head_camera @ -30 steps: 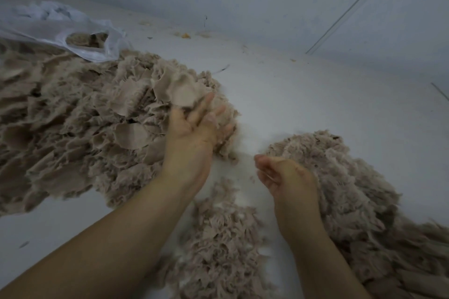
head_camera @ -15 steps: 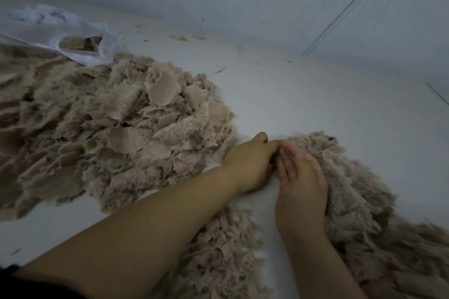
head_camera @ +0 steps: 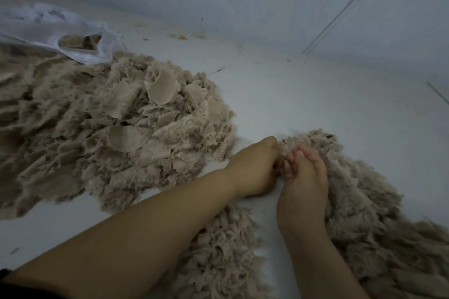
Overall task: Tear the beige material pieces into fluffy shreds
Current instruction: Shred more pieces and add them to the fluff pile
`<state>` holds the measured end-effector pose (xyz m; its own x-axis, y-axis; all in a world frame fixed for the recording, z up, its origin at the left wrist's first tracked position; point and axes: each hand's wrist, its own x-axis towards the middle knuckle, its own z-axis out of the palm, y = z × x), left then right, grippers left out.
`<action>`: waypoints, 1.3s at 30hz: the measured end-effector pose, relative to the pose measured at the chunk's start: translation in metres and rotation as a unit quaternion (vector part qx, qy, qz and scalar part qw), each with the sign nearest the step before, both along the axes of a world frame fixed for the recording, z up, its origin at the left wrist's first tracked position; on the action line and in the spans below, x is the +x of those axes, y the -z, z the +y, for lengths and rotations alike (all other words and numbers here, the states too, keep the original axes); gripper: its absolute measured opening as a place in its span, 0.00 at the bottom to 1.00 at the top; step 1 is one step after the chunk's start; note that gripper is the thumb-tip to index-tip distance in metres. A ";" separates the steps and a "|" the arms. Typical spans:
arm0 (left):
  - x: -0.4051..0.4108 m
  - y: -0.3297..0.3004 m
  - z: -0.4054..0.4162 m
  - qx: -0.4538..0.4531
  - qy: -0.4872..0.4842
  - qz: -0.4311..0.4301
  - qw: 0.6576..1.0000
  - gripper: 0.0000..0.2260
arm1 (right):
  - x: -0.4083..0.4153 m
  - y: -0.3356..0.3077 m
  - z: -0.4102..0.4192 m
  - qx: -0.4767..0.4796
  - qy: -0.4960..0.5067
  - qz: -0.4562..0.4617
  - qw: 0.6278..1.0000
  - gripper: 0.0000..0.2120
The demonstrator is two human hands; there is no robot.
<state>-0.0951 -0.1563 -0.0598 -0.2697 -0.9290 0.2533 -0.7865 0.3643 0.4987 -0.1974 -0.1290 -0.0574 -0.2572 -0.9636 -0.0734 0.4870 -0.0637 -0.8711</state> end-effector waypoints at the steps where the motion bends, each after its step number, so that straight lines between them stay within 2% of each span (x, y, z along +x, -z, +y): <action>1: 0.002 0.000 0.004 -0.005 0.018 0.007 1.000 0.05 | 0.000 0.000 0.000 -0.001 -0.009 -0.006 1.000 0.08; 4: 0.010 -0.001 0.017 -0.025 0.063 0.012 0.998 0.04 | 0.002 0.001 -0.002 0.008 -0.062 -0.021 0.998 0.09; 7: 0.019 -0.005 0.027 -0.019 0.053 0.058 0.997 0.03 | 0.004 0.003 -0.003 0.050 -0.098 -0.021 0.994 0.11; 9: 0.023 -0.008 0.033 0.014 0.011 0.108 0.994 0.04 | 0.003 0.003 -0.003 0.065 -0.102 -0.011 0.993 0.11; 11: 0.027 -0.010 0.039 0.080 -0.042 0.203 0.975 0.06 | 0.002 0.004 -0.004 0.073 -0.097 0.005 0.993 0.11; 13: 0.029 -0.013 0.048 0.152 -0.066 0.361 0.918 0.08 | 0.002 0.006 -0.005 0.076 -0.088 0.024 0.993 0.11; 15: 0.030 -0.016 0.055 0.198 -0.067 0.505 0.837 0.11 | 0.002 0.008 -0.004 0.074 -0.085 0.042 0.993 0.13; 17: 0.034 -0.022 0.058 0.213 -0.062 0.585 0.780 0.11 | 0.002 0.009 -0.004 0.076 -0.083 0.050 0.992 0.12; 19: 0.039 -0.029 0.057 0.211 -0.064 0.615 0.757 0.10 | 0.000 0.010 -0.004 0.073 -0.076 0.052 0.993 0.09; 23: 0.043 -0.034 0.057 0.228 -0.076 0.591 0.770 0.11 | 0.001 0.005 0.003 0.007 -0.139 0.129 0.982 0.08; 25: 0.041 -0.035 0.058 0.254 -0.069 0.590 0.763 0.11 | 0.000 0.005 0.006 -0.028 -0.178 0.177 0.968 0.11; 27: 0.040 -0.034 0.058 0.261 -0.076 0.596 0.755 0.10 | -0.001 0.005 0.006 -0.056 -0.185 0.201 0.960 0.08; 28: 0.039 -0.034 0.058 0.260 -0.083 0.599 0.753 0.10 | -0.001 0.005 0.006 -0.063 -0.179 0.207 0.960 0.04; 29: 0.039 -0.033 0.058 0.258 -0.090 0.598 0.753 0.10 | -0.001 0.006 0.007 -0.063 -0.166 0.213 0.961 0.04; 32: 0.038 -0.029 0.058 0.249 -0.101 0.583 0.767 0.08 | -0.001 0.006 0.007 -0.040 -0.147 0.198 0.968 0.15; 39: 0.036 -0.019 0.059 0.203 -0.081 0.555 0.802 0.05 | -0.001 0.004 0.007 -0.035 -0.143 0.168 0.975 0.18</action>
<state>-0.0591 -0.0972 -0.0410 0.0459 -0.9959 -0.0779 0.2048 -0.0670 0.9765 -0.1983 -0.1216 -0.0616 0.0245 -0.9990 0.0382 0.1810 -0.0331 -0.9829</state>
